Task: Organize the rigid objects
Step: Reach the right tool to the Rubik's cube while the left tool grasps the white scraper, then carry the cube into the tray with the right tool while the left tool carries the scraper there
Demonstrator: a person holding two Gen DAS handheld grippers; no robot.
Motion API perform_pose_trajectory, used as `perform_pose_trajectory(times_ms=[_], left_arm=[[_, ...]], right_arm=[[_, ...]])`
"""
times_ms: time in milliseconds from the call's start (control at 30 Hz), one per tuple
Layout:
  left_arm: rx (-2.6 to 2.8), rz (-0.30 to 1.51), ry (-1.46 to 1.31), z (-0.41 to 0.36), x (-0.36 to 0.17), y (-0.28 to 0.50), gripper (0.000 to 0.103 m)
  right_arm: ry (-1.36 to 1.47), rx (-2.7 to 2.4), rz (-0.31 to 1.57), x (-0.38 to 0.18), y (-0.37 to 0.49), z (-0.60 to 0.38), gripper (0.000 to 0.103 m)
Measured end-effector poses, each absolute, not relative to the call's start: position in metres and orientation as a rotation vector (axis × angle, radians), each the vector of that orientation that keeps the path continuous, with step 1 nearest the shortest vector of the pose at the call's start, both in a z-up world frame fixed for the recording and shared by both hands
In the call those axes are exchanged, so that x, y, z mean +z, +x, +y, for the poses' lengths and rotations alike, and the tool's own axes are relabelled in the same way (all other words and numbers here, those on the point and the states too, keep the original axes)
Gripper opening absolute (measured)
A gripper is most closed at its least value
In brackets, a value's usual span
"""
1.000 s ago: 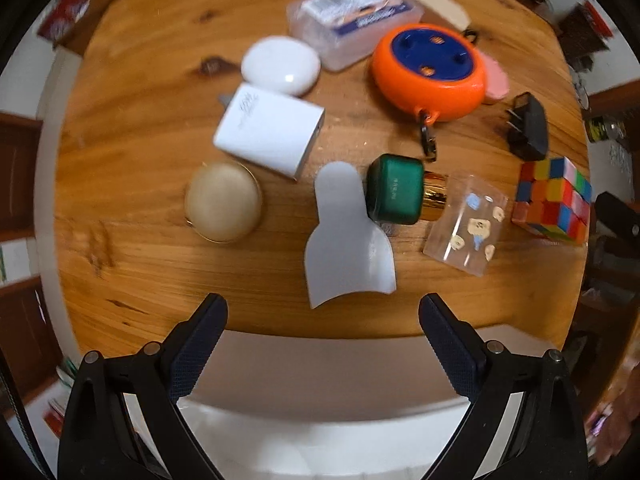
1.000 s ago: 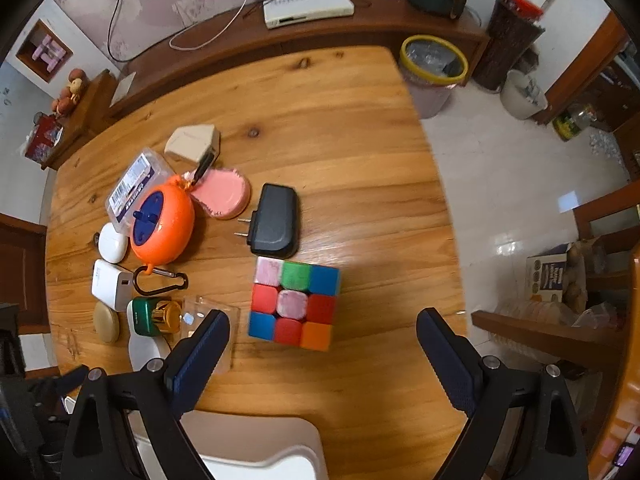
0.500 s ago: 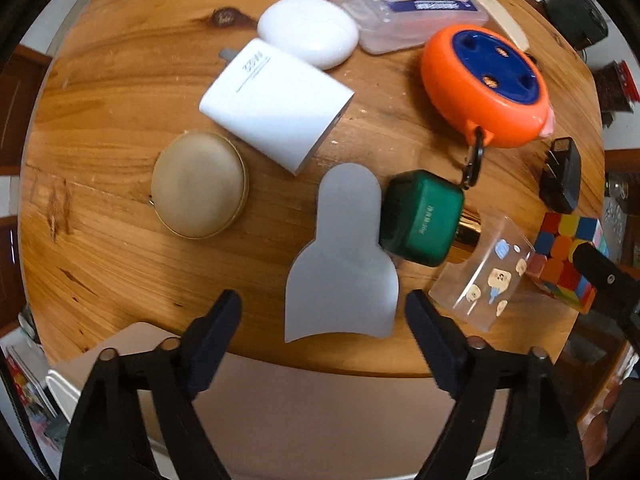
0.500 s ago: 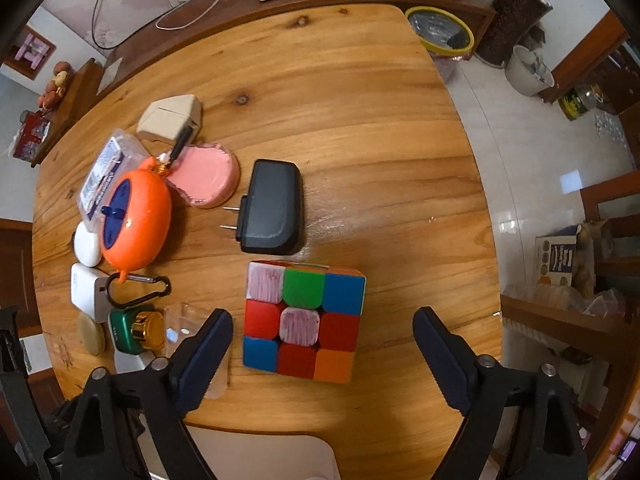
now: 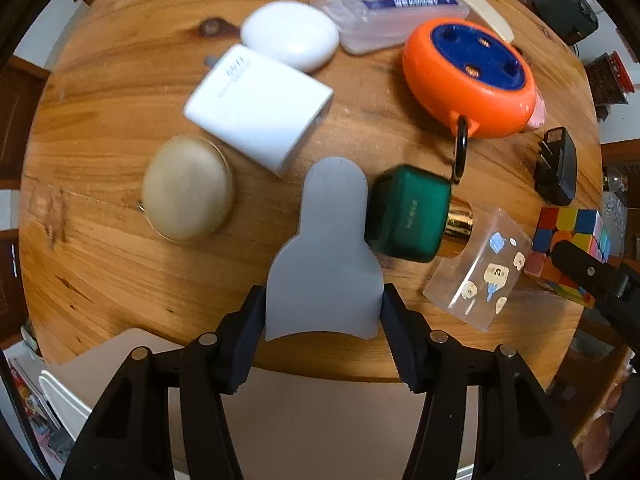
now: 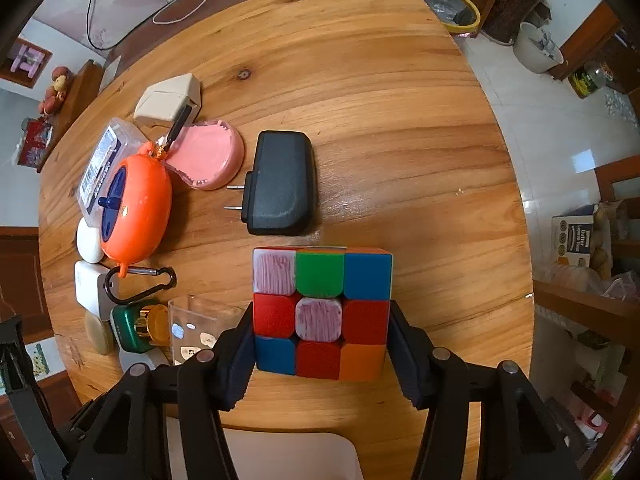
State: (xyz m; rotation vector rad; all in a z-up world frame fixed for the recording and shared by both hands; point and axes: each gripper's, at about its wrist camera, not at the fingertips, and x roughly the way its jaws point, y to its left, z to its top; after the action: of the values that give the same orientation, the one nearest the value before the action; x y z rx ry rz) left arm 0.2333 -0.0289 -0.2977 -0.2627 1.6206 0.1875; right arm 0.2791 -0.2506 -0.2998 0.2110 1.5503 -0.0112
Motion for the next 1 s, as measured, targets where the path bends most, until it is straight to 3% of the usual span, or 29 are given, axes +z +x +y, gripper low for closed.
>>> perform_pose_trajectory(times_ms=[267, 400, 700, 1000], left_arm=[[0.174, 1.539, -0.238, -0.028, -0.254, 0.229, 0.06], [0.164, 1.489, -0.231, -0.023, -0.206, 0.216, 0.06], [0.11, 1.308, -0.132, -0.014, -0.146, 0.174, 0.06], [0.002, 1.174, 0.036, -0.013, -0.12, 0.115, 0.06]], right_arm=[[0.25, 0.026, 1.5, -0.283, 0.265, -0.265, 0.059], [0.261, 0.066, 1.462, -0.262, 0.254, -0.264, 0.059], [0.234, 0.182, 1.316, -0.186, 0.215, -0.241, 0.059], [0.147, 0.279, 1.188, -0.117, 0.141, -0.21, 0.059]])
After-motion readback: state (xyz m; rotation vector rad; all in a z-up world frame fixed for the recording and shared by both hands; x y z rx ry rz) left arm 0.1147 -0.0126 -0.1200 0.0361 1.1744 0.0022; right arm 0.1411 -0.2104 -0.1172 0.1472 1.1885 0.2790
